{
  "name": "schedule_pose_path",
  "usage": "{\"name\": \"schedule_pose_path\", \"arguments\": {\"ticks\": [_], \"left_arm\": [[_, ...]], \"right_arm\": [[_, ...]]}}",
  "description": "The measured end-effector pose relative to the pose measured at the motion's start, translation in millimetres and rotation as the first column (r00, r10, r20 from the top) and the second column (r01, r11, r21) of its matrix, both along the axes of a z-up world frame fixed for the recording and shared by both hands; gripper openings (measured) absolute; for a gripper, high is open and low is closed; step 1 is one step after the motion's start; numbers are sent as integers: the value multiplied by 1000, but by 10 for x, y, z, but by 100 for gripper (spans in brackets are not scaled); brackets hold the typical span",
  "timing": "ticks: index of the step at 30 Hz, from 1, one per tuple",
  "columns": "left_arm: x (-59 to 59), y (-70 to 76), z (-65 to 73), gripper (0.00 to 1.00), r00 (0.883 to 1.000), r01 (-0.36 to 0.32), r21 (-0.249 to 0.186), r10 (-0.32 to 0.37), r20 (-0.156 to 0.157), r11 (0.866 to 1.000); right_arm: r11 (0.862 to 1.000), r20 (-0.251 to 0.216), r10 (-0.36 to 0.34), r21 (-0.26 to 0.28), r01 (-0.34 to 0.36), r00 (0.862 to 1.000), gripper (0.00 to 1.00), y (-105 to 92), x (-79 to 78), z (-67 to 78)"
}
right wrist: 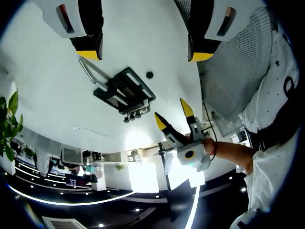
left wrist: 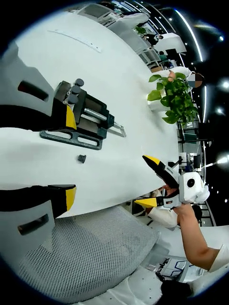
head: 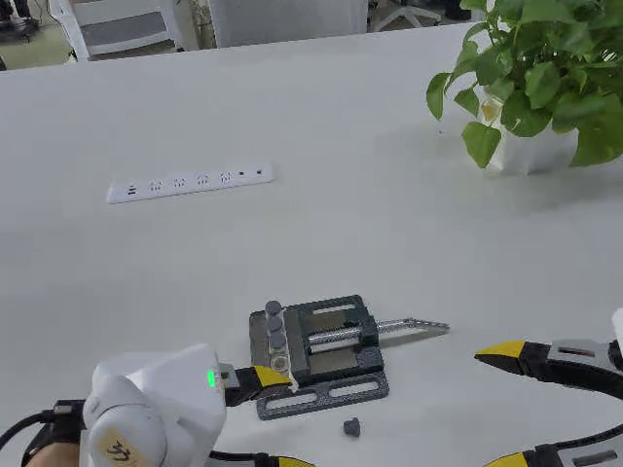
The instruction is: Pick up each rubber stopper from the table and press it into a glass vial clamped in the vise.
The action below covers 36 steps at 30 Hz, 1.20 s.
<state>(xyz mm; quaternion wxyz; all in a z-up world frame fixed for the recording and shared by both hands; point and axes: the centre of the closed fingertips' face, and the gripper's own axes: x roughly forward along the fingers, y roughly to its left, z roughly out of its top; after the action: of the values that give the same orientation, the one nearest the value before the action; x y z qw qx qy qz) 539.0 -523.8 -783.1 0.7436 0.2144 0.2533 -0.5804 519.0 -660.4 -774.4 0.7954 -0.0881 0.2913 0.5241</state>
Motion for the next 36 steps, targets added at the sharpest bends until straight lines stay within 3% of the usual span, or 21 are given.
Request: {"name": "schedule_pose_path", "arguments": {"ticks": [9, 19, 36], "left_arm": [[2, -137, -295, 28, 998, 69, 91, -68, -13, 994], [51, -272, -540, 20, 995, 101, 145, -99, -18, 984], [60, -395, -689, 13, 992, 129, 182, -125, -33, 975]], "right_arm": [[999, -7, -28, 16, 28, 1000, 72, -83, -69, -80], [998, -13, -56, 31, 56, 998, 70, -124, -70, -110], [996, -21, -84, 34, 84, 996, 69, -218, -100, -120]]}}
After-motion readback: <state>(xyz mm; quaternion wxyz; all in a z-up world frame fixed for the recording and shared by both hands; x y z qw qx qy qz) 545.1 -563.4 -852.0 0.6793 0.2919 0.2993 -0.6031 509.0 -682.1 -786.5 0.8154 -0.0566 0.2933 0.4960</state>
